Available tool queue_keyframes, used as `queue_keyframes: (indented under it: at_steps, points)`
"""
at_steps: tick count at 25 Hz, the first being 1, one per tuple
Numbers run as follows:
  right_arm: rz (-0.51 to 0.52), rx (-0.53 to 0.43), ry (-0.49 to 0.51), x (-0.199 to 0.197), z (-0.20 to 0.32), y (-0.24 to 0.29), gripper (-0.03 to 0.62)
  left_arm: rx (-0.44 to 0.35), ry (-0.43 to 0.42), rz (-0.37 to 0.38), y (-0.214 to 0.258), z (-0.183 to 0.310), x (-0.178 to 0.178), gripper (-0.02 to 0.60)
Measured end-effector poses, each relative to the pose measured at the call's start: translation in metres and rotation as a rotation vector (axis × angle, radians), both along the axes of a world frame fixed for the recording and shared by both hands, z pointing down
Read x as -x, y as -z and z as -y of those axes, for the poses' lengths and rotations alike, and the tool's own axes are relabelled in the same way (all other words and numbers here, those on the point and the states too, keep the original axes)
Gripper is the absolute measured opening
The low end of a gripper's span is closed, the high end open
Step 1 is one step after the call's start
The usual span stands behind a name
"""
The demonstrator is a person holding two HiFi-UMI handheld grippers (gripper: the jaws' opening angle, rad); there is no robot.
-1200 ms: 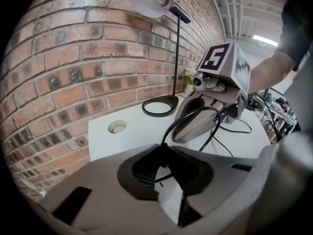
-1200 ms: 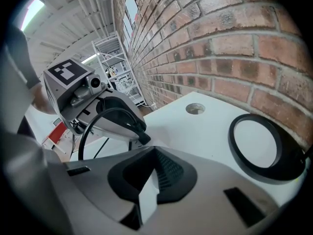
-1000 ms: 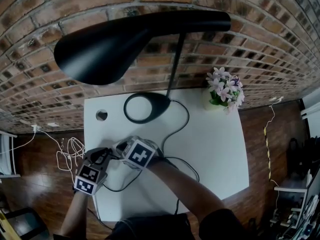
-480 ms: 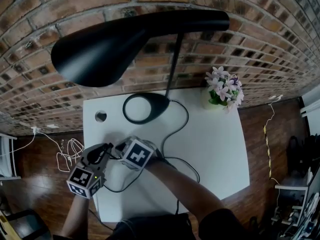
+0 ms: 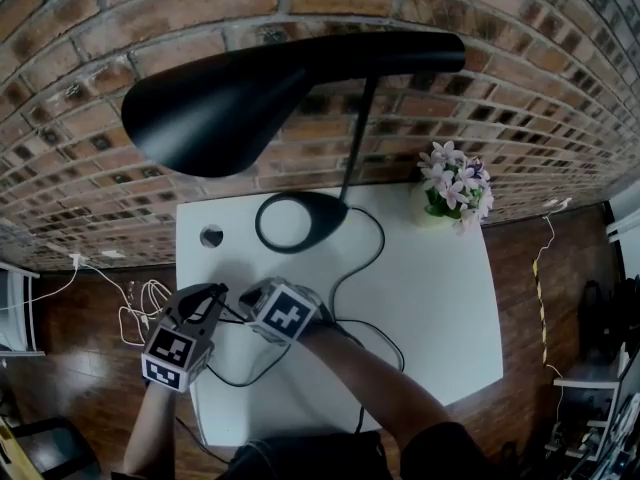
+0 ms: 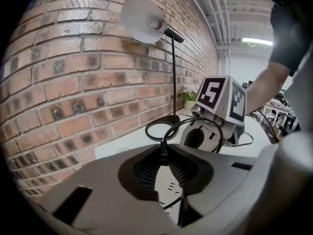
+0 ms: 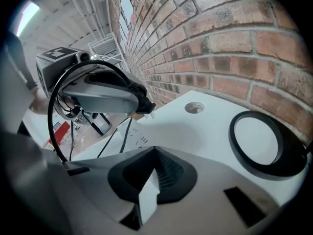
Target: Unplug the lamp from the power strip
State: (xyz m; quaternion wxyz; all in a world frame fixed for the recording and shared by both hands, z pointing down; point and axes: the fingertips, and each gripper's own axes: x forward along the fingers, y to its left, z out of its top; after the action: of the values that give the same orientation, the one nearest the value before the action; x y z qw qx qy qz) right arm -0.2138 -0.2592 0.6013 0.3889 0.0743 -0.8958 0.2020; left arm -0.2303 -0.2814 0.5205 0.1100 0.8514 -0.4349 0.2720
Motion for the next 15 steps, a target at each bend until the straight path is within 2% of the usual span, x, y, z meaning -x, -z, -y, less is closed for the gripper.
queue_keyframes:
  at_steps: [5,11,15]
  points:
    - [0.059,0.012,-0.055,0.0,-0.001,0.002,0.002,-0.02,0.012,0.005,0.01,-0.002,0.004,0.058]
    - [0.112,-0.157,-0.105,-0.002,0.006,0.018,0.003,-0.014,0.015,0.007,0.006,-0.01,0.006,0.058]
    - [0.156,-0.217,-0.163,-0.009,0.015,0.043,0.003,-0.032,0.018,0.012,0.01,-0.008,0.006,0.058]
